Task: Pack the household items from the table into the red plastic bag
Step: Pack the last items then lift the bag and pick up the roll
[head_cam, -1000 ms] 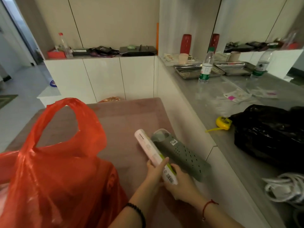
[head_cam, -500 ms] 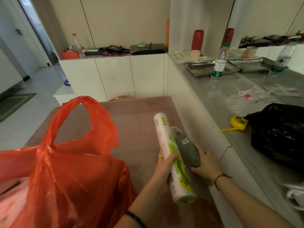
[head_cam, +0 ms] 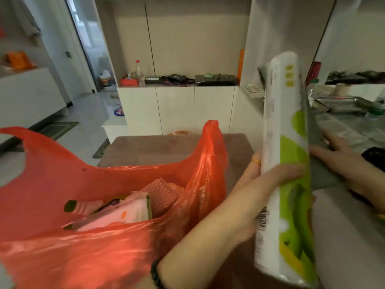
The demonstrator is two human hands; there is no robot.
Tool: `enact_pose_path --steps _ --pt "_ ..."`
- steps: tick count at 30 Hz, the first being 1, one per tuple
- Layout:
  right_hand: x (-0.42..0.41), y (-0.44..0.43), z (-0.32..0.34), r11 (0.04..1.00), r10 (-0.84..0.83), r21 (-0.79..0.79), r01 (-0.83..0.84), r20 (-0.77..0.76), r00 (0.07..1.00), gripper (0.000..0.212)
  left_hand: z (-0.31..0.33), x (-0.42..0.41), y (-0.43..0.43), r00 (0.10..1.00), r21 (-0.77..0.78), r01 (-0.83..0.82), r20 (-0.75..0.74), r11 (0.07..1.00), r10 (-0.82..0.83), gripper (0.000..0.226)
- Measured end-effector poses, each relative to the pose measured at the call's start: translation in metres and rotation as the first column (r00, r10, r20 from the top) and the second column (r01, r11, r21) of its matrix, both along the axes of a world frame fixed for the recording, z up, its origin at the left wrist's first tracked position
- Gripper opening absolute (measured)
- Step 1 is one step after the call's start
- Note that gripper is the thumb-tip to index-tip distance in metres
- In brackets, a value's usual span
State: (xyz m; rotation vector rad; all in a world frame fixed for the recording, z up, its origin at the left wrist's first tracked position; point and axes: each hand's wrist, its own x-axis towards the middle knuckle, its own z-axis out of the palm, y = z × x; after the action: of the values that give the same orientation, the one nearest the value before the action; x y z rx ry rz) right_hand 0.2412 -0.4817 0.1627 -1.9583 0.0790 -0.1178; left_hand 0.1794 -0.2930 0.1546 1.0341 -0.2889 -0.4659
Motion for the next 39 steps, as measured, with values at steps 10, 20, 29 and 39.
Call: enact_pose_path --steps 10,20,29,39 --pt "-0.056 0.173 0.131 0.983 0.104 0.099 -0.155 0.397 0.912 0.079 0.080 -0.030 0.223 0.784 0.210 -0.518 0.503 0.829 0.363 0.065" --pt "-0.061 0.287 0.097 0.981 0.171 0.025 -0.190 0.337 0.926 0.065 -0.018 -0.005 0.324 0.726 0.848 -0.425 0.529 0.318 -0.439 0.093" --pt "-0.055 0.278 -0.004 0.746 0.514 -0.469 -0.472 -0.045 0.857 0.088 -0.049 -0.010 0.326 0.729 0.921 -0.380 0.237 -0.092 -0.643 0.060" --pt "-0.046 0.251 -0.011 0.392 0.599 -0.754 -0.527 -0.226 0.768 0.093 0.058 -0.042 0.384 0.786 0.756 -0.431 0.046 -0.493 -0.617 0.093"
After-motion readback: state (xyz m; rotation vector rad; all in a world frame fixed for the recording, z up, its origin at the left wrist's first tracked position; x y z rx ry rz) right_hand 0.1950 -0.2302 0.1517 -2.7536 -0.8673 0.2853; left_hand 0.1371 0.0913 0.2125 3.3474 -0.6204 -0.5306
